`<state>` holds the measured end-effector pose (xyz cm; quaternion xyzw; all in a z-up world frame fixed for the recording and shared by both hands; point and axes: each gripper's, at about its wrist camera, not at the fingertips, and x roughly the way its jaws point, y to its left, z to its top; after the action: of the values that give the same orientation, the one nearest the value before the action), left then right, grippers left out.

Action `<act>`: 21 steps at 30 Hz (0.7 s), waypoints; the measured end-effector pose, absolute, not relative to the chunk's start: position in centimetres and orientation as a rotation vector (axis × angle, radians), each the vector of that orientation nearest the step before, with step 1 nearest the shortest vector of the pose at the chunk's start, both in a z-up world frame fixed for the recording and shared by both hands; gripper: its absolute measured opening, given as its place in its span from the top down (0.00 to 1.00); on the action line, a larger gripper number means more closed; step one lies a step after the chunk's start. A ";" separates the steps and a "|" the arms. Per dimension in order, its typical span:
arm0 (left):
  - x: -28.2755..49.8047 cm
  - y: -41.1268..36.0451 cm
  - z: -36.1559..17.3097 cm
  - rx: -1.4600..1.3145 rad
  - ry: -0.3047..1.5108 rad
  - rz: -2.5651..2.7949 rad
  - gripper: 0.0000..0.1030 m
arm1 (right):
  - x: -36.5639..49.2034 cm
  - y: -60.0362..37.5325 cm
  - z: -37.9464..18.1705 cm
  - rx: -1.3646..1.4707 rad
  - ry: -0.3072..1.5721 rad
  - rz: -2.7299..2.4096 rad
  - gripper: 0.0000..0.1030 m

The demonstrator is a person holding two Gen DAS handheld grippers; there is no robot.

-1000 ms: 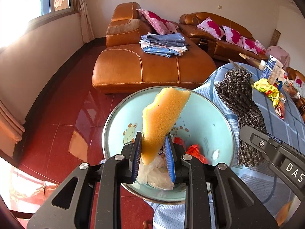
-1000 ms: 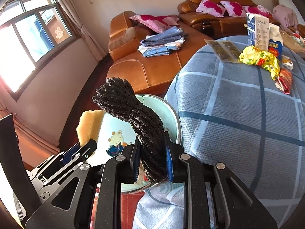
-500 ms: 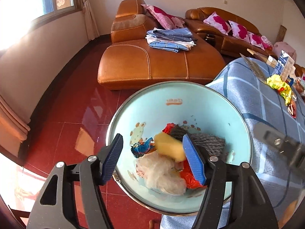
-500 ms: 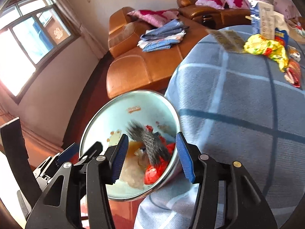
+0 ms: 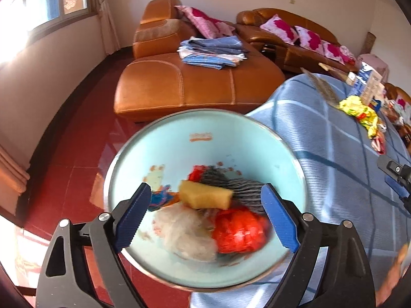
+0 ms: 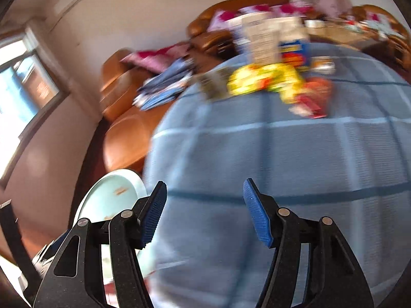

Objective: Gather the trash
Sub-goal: 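Move both open tools back over the remaining trash on the table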

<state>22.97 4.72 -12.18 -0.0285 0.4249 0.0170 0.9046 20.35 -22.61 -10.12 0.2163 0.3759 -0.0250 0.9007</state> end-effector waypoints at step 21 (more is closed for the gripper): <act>29.7 -5.6 -9.8 0.056 0.851 -0.128 0.14 | 31.4 -33.3 -12.8 0.419 0.903 -0.376 0.32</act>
<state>29.67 -5.61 -9.83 0.0273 0.4125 -0.0619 0.9085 31.39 -33.30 -12.84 0.1999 0.4306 -0.1790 0.8617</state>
